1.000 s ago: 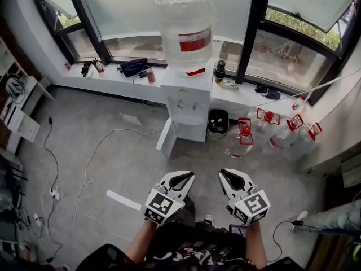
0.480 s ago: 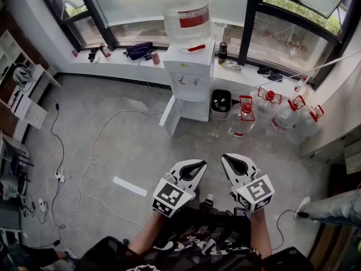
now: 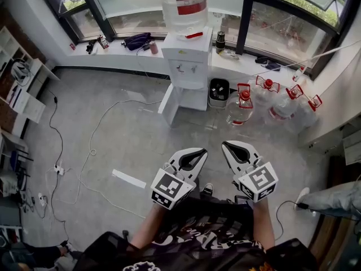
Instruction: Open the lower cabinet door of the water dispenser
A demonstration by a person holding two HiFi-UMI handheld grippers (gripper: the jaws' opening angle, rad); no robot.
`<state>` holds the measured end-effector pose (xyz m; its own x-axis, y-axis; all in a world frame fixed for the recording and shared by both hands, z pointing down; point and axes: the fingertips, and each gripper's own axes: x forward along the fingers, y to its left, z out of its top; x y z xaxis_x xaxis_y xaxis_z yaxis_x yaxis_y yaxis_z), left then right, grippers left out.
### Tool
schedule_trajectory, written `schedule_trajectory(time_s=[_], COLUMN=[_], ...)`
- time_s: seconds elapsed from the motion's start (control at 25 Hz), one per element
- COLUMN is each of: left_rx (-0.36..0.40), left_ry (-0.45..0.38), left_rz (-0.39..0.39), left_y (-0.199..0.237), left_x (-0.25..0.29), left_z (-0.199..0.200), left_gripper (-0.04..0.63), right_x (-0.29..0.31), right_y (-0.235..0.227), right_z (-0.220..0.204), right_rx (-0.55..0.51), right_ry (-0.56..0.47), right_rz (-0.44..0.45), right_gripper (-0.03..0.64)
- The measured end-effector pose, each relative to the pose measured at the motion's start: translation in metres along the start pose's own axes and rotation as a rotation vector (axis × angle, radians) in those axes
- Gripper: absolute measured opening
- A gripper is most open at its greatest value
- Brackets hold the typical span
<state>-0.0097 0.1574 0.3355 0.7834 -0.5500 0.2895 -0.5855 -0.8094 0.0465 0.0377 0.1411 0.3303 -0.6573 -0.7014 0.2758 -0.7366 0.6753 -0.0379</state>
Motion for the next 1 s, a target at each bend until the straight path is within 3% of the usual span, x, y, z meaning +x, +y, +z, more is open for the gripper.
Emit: schedule_trajectory(time_s=[0.48,1.0], left_rx=[0.015,0.026], left_ry=[0.016,0.036], left_rz=[-0.018,-0.045], left_y=[-0.009,-0.019], left_x=[-0.007,0.0], left_z=[-0.009,-0.011], left_gripper=[0.017,0.017], right_x=[-0.008,-0.038], right_y=[-0.002,-0.034], right_z=[-0.01,-0.009], right_rx=[0.013,0.009], right_ry=[0.009,0.007], right_rz=[-0.02,-0.104], right_gripper=[0.012,0.012])
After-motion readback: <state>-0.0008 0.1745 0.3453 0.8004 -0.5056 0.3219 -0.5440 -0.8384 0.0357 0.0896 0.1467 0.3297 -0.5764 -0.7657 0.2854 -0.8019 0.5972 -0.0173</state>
